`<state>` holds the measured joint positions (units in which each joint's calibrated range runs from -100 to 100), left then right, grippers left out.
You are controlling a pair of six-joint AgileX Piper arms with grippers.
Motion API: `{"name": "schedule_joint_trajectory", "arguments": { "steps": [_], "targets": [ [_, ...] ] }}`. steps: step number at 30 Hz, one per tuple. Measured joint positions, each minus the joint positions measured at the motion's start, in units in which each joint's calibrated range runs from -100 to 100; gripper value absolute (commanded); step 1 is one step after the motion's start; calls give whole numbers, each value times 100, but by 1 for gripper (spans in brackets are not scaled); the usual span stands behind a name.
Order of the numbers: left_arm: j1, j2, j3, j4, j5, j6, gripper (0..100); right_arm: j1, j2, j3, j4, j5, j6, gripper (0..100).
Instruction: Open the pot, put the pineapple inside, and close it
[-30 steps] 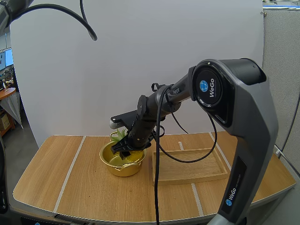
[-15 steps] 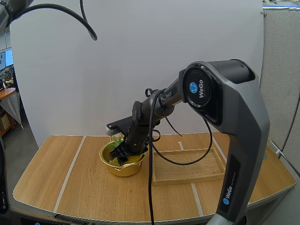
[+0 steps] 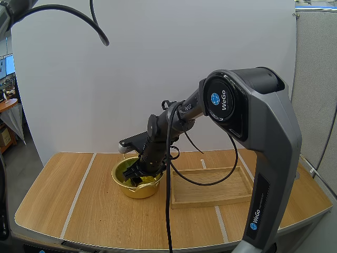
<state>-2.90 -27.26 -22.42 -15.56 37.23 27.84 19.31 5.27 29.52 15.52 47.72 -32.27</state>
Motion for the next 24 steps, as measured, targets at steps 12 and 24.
{"name": "schedule_joint_trajectory", "arguments": {
  "steps": [12,24],
  "targets": [
    [0,0,0,0,0,0,0,0,-1467,0,-11,394,89,100],
    [0,0,0,0,0,0,0,0,-4337,100,-11,1977,205,100]
  ]
}}
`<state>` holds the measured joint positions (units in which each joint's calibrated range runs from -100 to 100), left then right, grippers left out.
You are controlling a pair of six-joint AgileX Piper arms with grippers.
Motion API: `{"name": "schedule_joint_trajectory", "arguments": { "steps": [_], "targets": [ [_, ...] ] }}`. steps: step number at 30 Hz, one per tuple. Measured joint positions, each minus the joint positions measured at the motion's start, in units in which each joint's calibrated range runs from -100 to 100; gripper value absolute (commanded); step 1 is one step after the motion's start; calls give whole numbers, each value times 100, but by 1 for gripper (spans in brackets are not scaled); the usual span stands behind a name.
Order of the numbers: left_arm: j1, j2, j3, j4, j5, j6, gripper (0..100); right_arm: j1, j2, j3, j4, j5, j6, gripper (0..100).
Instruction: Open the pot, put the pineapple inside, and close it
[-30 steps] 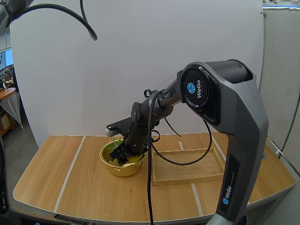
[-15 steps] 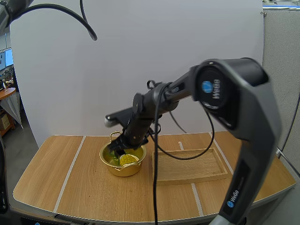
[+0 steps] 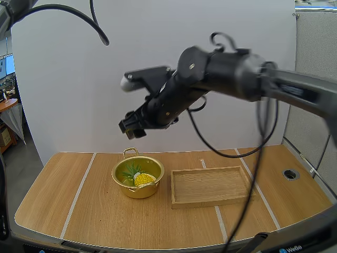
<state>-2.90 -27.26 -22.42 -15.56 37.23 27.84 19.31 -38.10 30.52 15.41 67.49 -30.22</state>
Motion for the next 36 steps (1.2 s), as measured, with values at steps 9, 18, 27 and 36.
{"name": "schedule_joint_trajectory", "arguments": {
  "steps": [9,18,27,36],
  "targets": [
    [0,0,0,0,0,0,0,0,-2485,1297,-266,504,179,100],
    [0,0,0,0,0,0,0,0,-4223,2209,-943,1274,585,100],
    [0,0,0,0,0,0,0,0,-5142,2754,-1345,1849,861,100],
    [0,0,0,0,0,0,0,0,-5653,3343,-1443,2073,1044,0]
  ]
}}
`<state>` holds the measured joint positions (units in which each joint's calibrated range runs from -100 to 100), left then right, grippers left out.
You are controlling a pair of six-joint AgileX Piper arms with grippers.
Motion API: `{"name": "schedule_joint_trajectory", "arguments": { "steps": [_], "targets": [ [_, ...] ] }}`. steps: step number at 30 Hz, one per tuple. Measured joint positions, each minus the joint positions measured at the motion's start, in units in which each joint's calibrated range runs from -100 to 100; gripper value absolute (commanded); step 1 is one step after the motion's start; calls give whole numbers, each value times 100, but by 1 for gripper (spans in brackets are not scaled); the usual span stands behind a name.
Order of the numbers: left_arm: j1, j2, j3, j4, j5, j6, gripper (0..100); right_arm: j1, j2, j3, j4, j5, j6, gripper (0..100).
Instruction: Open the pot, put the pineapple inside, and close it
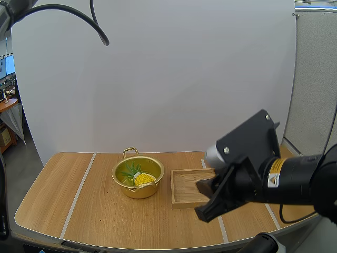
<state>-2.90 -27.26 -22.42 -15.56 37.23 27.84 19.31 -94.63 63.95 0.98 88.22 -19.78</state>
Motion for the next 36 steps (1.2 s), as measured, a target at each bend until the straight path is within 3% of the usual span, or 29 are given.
{"name": "schedule_joint_trajectory", "arguments": {
  "steps": [30,36],
  "targets": [
    [0,0,0,0,0,0,0,0,-211,-4,-11,14,64,0],
    [0,-53,-14,0,912,0,0,0,-211,-4,-11,14,64,0]
  ]
}}
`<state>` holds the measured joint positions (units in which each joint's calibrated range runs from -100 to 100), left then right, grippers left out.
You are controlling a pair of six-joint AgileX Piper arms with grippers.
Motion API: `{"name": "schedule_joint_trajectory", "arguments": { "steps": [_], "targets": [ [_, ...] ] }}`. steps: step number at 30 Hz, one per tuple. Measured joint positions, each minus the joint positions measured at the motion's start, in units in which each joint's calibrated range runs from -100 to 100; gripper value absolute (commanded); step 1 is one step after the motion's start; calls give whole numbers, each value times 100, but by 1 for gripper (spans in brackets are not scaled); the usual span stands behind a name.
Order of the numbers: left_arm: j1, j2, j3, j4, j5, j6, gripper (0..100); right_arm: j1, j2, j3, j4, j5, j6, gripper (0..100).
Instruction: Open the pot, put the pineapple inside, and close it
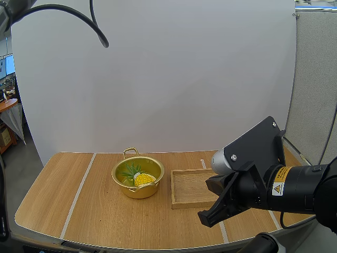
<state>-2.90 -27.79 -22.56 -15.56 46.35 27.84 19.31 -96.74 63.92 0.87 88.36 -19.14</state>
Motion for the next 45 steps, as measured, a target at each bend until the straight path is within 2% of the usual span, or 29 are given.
{"name": "schedule_joint_trajectory", "arguments": {
  "steps": [2,3,6,8,10,12,17,28,39,45],
  "targets": [
    [0,-62,0,0,670,0,0,0,0,0,0,0,0,0],
    [0,-154,0,0,1934,0,0,0,0,0,0,0,0,0],
    [0,-181,0,-11,2473,0,0,0,0,0,0,0,0,0],
    [0,-240,-12,-68,3344,0,0,0,0,0,0,0,0,0],
    [0,-257,-12,-112,3546,0,0,0,0,0,0,0,0,0],
    [0,-261,-12,-155,5001,-64,0,0,0,0,0,0,0,0],
    [0,-235,174,-214,5325,-174,0,0,0,0,0,0,0,0],
    [0,123,2525,-203,5365,-186,0,0,0,0,0,0,7,0],
    [0,998,3414,-90,5365,-172,0,0,0,0,0,0,7,0],
    [0,1388,4074,-80,5132,90,0,0,0,0,0,0,7,0]
  ]
}}
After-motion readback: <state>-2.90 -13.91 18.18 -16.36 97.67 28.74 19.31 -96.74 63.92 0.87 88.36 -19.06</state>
